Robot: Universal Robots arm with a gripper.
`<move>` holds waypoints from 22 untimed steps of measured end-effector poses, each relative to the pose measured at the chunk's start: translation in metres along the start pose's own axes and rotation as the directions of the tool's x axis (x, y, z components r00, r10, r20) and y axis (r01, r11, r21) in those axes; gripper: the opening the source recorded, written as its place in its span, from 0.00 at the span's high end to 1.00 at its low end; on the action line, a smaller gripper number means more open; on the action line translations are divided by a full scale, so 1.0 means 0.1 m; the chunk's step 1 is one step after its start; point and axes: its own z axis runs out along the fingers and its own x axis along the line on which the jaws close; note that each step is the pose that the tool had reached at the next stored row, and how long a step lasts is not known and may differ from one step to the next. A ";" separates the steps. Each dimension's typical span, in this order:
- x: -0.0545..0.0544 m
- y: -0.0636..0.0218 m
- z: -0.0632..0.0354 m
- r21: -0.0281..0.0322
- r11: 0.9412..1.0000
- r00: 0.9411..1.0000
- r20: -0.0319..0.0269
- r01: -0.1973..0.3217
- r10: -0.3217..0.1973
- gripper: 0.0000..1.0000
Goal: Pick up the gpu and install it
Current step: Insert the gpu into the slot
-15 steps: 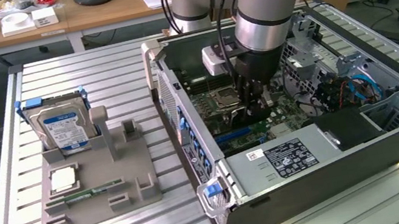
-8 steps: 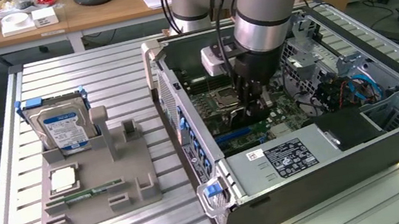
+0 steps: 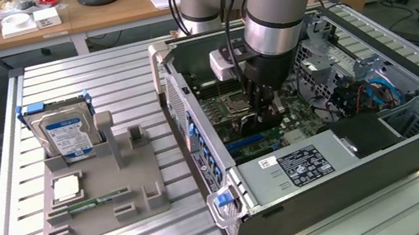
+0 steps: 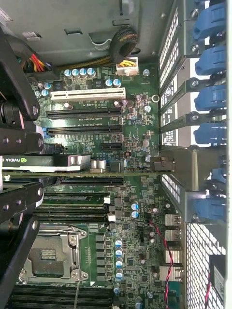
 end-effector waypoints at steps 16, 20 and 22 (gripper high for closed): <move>0.00 0.017 0.058 0.000 1.000 1.000 0.000 0.000 0.000 0.73; 0.00 0.014 0.058 -0.001 1.000 1.000 0.000 0.000 0.000 0.73; 0.00 0.000 0.060 -0.006 1.000 1.000 -0.001 0.000 0.000 0.73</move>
